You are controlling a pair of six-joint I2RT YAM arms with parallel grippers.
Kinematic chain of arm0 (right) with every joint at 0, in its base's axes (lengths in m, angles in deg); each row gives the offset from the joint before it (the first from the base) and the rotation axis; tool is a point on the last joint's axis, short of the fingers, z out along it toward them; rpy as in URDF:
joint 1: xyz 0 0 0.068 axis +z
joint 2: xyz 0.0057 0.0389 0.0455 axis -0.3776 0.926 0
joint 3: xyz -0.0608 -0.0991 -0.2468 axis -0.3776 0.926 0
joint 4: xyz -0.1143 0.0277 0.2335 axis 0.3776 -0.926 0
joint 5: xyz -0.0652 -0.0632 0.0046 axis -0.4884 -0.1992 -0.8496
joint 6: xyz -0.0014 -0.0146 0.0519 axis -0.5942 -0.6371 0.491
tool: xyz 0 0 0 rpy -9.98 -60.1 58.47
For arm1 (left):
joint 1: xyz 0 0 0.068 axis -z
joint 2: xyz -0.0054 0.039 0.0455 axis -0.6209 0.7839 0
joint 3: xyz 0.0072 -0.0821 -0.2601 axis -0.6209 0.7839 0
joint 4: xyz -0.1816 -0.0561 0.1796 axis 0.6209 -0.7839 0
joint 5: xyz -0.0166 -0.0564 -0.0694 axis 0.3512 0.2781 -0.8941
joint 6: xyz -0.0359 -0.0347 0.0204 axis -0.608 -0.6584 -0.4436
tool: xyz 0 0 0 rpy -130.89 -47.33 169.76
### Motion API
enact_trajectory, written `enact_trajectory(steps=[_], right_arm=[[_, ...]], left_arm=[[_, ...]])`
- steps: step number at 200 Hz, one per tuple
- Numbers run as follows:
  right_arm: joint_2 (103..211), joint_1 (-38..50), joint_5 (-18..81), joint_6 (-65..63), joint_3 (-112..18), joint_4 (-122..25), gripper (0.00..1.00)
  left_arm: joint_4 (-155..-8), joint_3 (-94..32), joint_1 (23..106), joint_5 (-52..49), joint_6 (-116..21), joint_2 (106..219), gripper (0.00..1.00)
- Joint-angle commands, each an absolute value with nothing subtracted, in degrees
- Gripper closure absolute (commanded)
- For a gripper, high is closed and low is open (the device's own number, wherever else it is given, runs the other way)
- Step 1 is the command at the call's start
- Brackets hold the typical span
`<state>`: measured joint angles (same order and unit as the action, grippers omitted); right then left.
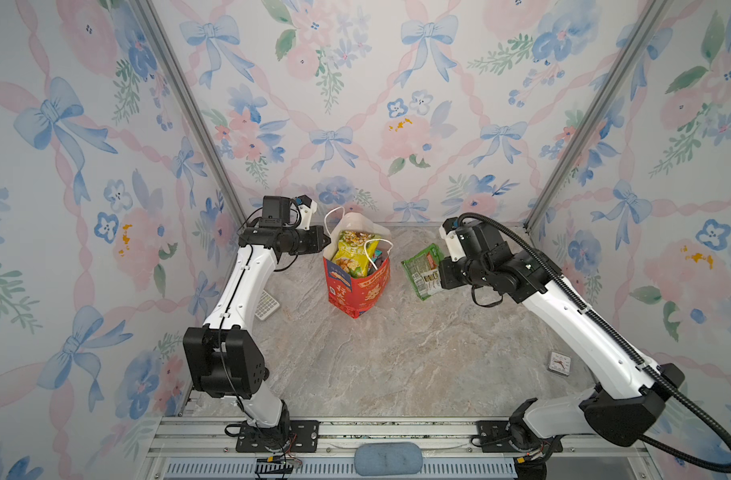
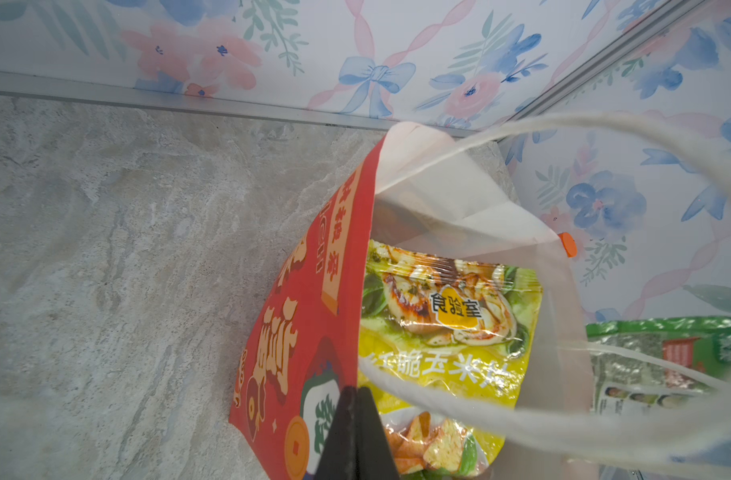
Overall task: Place the snacks into the paper bag
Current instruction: 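Carry the green packet with the right gripper up over the bag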
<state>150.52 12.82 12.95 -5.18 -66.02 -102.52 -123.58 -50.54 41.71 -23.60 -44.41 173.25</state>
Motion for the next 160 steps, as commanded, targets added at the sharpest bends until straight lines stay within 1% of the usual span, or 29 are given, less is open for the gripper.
enact_trajectory(steps=[1, 48, 93, 137, 160], right_arm=[[153.38, 10.24, 11.3, -9.14, -72.4, -97.41, 1.0], [160.83, 8.88, 11.63, -12.09, -85.15, -93.99, 1.0], [168.82, 9.42, 17.57, -10.42, -96.88, -90.32, 1.0], [180.34, 11.82, 24.85, -12.1, -112.76, -97.25, 1.0], [184.72, 13.3, 28.02, -14.33, -117.78, -100.8, 1.0]], left_arm=[[-125.11, -50.42, 41.34, -24.21, -43.39, 171.05, 1.0], [-125.14, -50.6, 41.28, -25.3, -43.46, 171.35, 1.0], [-125.17, -50.34, 41.3, -25.43, -43.46, 171.44, 1.0], [-125.13, -50.46, 41.02, -25.5, -43.37, 171.2, 1.0], [-125.13, -50.31, 40.85, -25.61, -43.42, 171.26, 1.0]])
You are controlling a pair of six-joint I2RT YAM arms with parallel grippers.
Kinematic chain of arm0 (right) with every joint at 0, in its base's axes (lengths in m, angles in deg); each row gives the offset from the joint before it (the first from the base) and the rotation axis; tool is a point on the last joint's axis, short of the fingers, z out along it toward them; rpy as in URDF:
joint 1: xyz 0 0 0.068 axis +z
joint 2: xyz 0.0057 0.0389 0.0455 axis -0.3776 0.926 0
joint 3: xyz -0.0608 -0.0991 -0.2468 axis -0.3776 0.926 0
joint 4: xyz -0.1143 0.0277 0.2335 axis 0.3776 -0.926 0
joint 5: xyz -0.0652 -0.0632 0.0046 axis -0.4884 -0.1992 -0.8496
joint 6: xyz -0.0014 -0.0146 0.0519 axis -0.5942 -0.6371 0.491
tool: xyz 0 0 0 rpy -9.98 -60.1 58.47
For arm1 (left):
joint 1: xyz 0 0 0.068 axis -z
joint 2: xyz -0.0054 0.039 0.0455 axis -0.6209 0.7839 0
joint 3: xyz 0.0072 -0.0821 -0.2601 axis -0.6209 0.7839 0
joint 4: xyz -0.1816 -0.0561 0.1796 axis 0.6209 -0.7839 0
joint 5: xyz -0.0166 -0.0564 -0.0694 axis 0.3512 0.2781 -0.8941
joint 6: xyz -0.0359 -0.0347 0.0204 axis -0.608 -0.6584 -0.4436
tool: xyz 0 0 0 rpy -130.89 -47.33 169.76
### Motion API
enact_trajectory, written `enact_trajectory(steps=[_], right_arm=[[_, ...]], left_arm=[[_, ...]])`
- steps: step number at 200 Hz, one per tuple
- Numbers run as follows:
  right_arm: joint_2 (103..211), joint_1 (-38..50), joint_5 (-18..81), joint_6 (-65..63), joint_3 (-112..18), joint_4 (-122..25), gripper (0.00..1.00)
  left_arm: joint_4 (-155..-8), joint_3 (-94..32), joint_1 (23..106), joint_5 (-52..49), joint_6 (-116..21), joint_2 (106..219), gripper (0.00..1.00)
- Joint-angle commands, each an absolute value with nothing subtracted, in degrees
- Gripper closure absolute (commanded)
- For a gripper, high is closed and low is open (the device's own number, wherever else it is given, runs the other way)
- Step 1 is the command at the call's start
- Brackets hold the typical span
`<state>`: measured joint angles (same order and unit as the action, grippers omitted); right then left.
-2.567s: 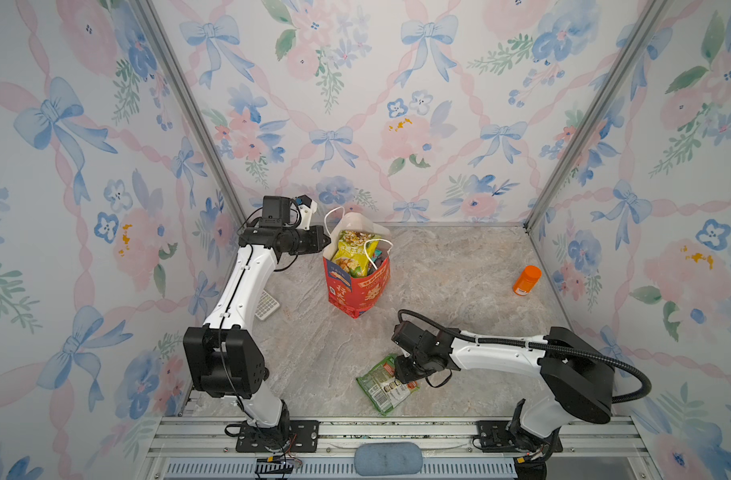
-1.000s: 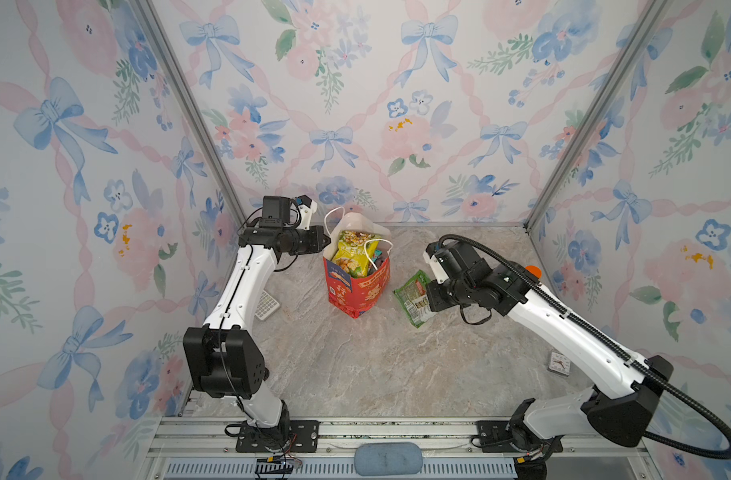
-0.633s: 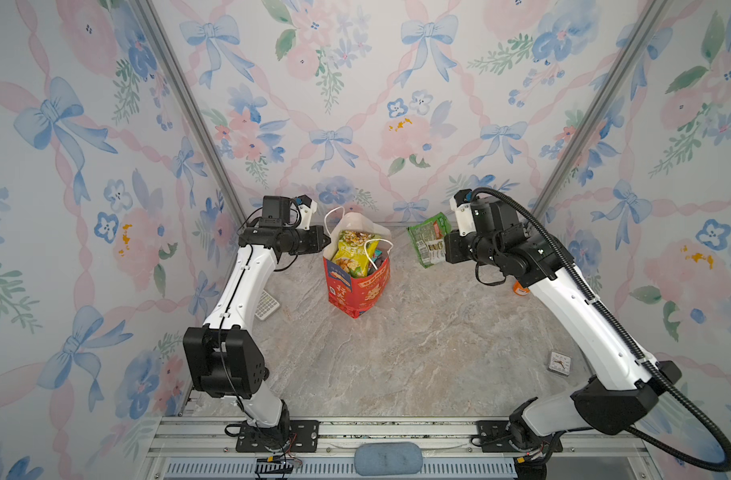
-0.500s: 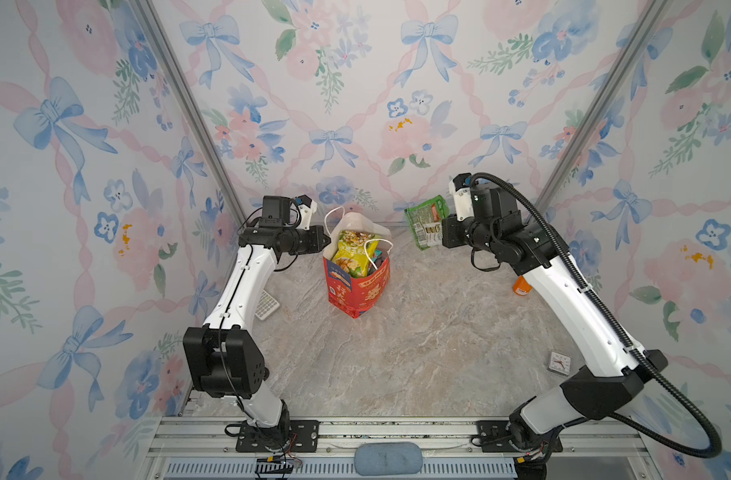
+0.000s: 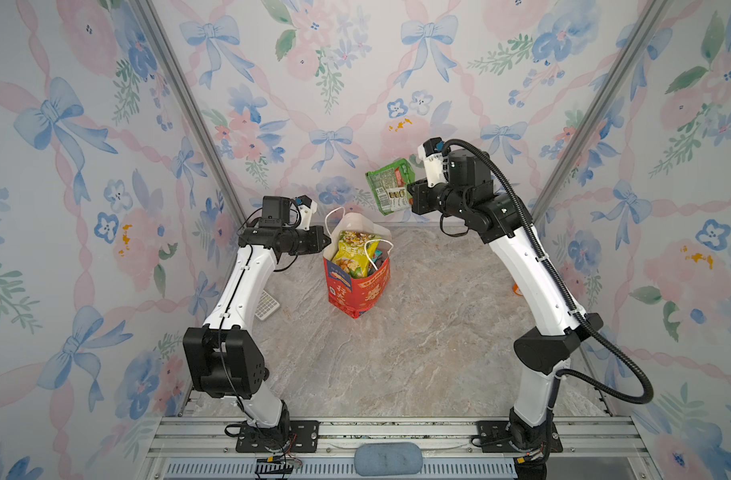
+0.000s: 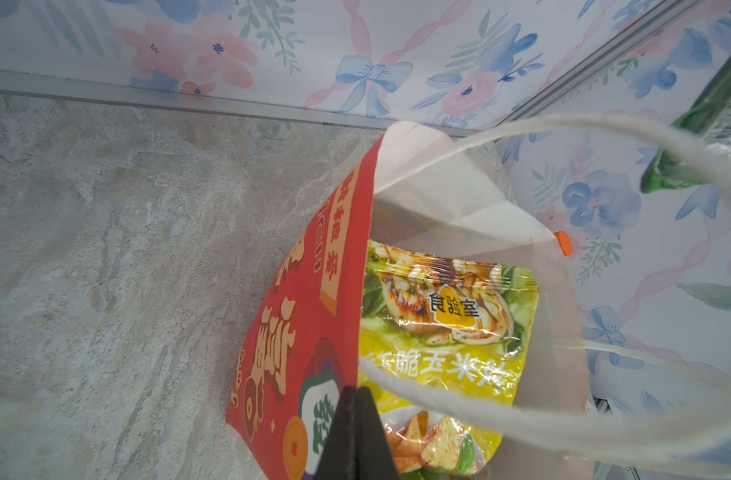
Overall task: Place the snacks into the paper bag
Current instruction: 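Carry the green packet with the right gripper up over the bag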
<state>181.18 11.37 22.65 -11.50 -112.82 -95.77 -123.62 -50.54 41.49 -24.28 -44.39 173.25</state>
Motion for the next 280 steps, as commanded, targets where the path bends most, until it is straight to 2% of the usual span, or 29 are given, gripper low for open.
enact_trajectory(steps=[1, 117, 148, 200, 280], right_arm=[[184.83, 13.36, 28.07, -14.43, -117.91, -100.96, 1.0], [192.16, 17.43, 30.62, -18.49, -118.86, -110.41, 1.0], [192.32, 17.65, 28.32, -18.27, -118.06, -111.22, 1.0], [184.83, 16.58, 23.51, -15.96, -110.07, -105.68, 1.0], [178.95, 15.41, 23.33, -18.09, -102.26, -103.43, 1.0]], left_arm=[[-125.13, -50.31, 40.84, -25.61, -43.4, 171.3, 1.0], [-125.13, -50.2, 40.58, -25.3, -43.19, 171.23, 1.0], [-125.17, -50.19, 40.51, -25.43, -43.2, 171.41, 1.0], [-125.13, -50.26, 40.42, -25.42, -43.2, 171.47, 1.0], [-125.14, -50.24, 40.39, -25.34, -43.29, 171.44, 1.0]])
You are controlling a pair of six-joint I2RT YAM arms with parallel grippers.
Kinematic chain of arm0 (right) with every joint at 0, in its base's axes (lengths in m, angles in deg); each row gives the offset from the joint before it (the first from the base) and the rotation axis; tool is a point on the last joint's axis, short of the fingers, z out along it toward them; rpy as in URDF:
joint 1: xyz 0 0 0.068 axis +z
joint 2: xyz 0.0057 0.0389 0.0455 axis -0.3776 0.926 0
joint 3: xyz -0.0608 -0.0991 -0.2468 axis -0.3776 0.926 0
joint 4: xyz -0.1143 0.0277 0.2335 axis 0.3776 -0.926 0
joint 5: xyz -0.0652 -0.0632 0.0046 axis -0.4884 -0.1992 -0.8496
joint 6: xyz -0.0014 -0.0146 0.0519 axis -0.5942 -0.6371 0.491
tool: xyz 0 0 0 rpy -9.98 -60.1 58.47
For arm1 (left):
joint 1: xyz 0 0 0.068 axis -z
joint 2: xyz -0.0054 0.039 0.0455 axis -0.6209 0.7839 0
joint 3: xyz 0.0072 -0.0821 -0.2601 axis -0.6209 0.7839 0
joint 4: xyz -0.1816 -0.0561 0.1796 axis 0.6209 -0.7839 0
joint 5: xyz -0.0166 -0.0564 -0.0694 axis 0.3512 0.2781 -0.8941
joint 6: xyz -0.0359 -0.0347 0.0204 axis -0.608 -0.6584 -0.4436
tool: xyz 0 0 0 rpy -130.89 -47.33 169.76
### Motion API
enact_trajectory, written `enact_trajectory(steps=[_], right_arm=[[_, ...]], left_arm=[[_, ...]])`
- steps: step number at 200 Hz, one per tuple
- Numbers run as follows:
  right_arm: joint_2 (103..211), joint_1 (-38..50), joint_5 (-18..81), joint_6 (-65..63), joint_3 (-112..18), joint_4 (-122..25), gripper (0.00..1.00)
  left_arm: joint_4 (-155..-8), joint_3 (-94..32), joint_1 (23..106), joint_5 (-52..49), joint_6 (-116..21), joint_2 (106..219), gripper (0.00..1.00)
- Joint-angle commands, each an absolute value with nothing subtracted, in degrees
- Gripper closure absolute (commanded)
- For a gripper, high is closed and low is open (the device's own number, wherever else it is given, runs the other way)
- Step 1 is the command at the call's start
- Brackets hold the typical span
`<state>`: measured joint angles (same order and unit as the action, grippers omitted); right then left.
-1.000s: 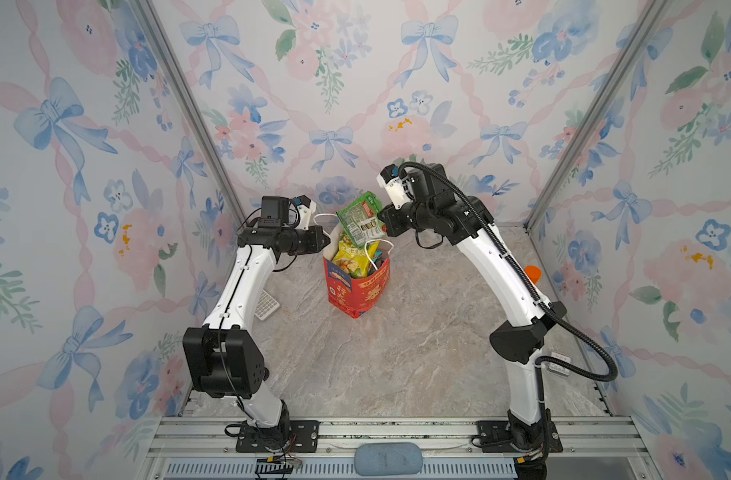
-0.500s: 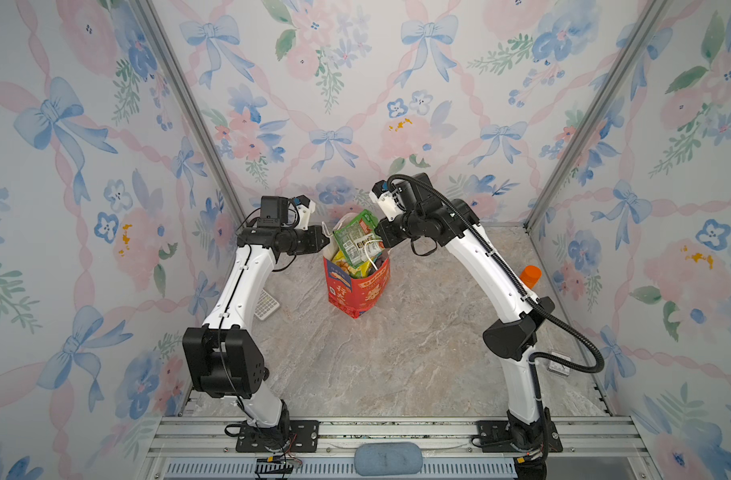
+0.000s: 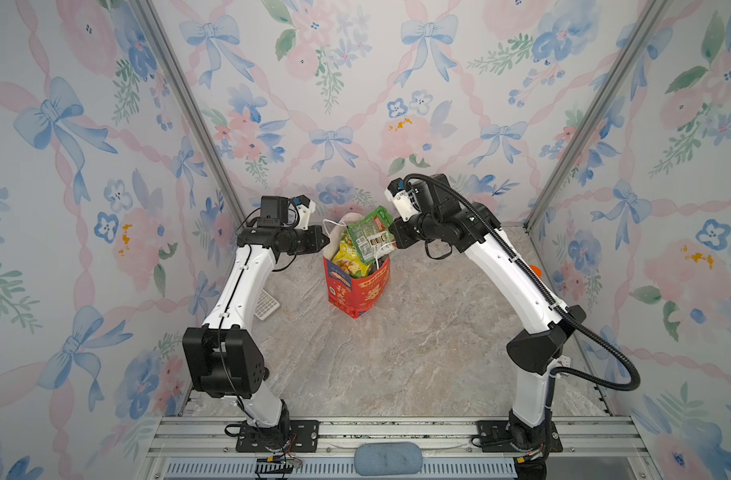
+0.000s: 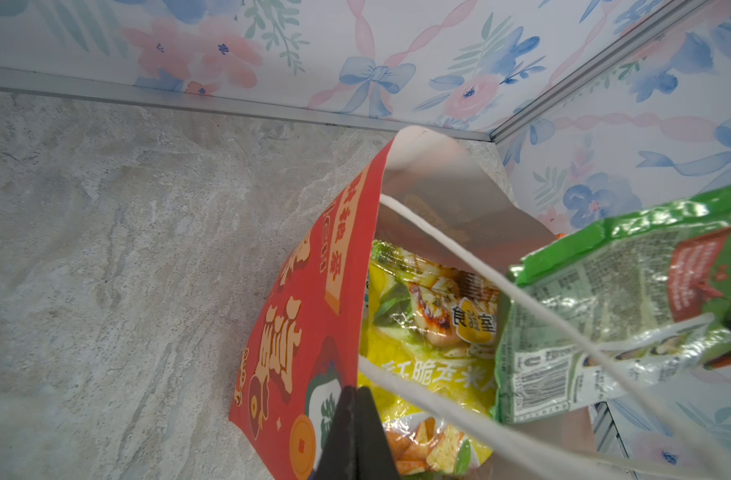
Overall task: Place the snacks into the paper bag
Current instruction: 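Carry the green packet with the right gripper up over the bag, then lower the green packet into the bag and open the right gripper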
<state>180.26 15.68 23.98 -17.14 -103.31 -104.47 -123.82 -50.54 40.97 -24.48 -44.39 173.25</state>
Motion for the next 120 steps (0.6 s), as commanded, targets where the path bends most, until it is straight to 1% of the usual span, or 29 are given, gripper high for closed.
enact_trajectory(steps=[1, 50, 120], right_arm=[[178.96, 15.47, 23.35, -18.16, -102.24, -103.46, 1.0], [181.36, 18.09, 22.14, -22.93, -105.15, -107.78, 1.0], [194.27, 19.46, 23.81, -22.47, -118.07, -111.69, 1.0]], left_arm=[[-125.14, -50.23, 40.4, -25.34, -43.29, 171.43, 1.0], [-125.25, -50.38, 40.41, -25.29, -43.29, 171.6, 1.0], [-125.18, -50.19, 40.4, -25.32, -43.29, 171.54, 1.0]])
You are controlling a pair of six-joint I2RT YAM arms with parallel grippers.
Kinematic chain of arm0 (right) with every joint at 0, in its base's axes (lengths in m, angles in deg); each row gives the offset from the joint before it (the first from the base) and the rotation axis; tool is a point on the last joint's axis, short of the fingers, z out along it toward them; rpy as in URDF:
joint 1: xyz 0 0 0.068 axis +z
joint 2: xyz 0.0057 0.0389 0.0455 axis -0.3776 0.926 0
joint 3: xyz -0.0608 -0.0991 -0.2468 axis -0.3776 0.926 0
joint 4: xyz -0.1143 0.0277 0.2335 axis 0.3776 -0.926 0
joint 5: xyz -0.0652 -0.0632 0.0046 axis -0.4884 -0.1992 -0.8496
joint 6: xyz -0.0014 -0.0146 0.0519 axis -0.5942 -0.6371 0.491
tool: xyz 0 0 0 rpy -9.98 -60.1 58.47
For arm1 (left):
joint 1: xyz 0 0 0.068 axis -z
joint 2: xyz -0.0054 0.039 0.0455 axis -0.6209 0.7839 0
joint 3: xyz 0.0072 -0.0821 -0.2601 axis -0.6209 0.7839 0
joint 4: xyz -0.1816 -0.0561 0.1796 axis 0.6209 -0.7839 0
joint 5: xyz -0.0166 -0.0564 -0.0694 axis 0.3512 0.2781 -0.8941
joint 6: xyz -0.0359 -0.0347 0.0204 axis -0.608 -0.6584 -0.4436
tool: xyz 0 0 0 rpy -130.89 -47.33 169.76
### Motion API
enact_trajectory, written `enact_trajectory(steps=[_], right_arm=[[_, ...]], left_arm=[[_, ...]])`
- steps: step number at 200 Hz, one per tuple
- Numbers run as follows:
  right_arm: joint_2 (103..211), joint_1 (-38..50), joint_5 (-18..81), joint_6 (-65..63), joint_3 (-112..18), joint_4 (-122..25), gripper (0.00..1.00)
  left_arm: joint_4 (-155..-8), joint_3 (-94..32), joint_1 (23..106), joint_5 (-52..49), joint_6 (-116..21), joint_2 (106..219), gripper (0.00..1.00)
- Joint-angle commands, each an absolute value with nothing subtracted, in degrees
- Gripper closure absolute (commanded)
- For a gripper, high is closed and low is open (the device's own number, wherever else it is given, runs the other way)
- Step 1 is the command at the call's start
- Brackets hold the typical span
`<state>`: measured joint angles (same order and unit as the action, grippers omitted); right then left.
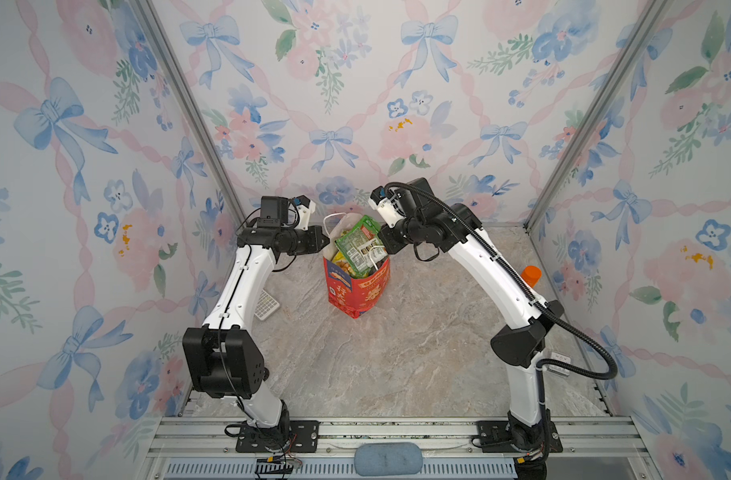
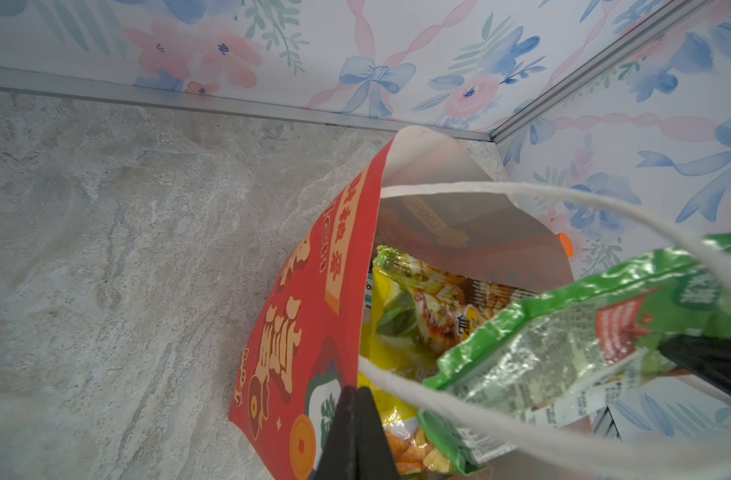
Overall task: Place the snacks into the paper bag
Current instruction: 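Lower the green packet into the bag and open the right gripper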
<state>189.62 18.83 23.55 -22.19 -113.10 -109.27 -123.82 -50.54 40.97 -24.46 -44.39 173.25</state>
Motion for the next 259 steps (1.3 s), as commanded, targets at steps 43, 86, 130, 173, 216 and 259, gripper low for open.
enact_trajectory(steps=[43, 86, 130, 173, 216, 259], right_arm=[[201.02, 19.13, 22.29, -22.13, -125.91, -110.6, 0.88], [198.06, 19.16, 20.58, -21.45, -125.26, -107.34, 0.41], [192.0, 22.11, 15.92, -23.85, -117.63, -102.56, 0.4], [193.04, 25.09, 13.35, -26.21, -117.52, -102.85, 0.65], [196.78, 25.21, 13.79, -25.45, -120.08, -104.98, 0.67], [199.81, 23.32, 14.92, -23.34, -120.32, -105.16, 0.67]], left_arm=[[-125.14, -50.2, 40.4, -25.34, -43.2, 171.39, 1.0], [-125.18, -50.17, 40.4, -25.4, -43.2, 171.62, 1.0], [-125.13, -50.2, 40.4, -25.25, -43.15, 171.43, 1.0], [-125.15, -50.17, 40.35, -25.43, -43.2, 171.43, 1.0], [-125.16, -50.12, 40.33, -25.33, -43.19, 171.4, 1.0], [-125.19, -50.12, 40.31, -25.26, -43.19, 171.41, 1.0]])
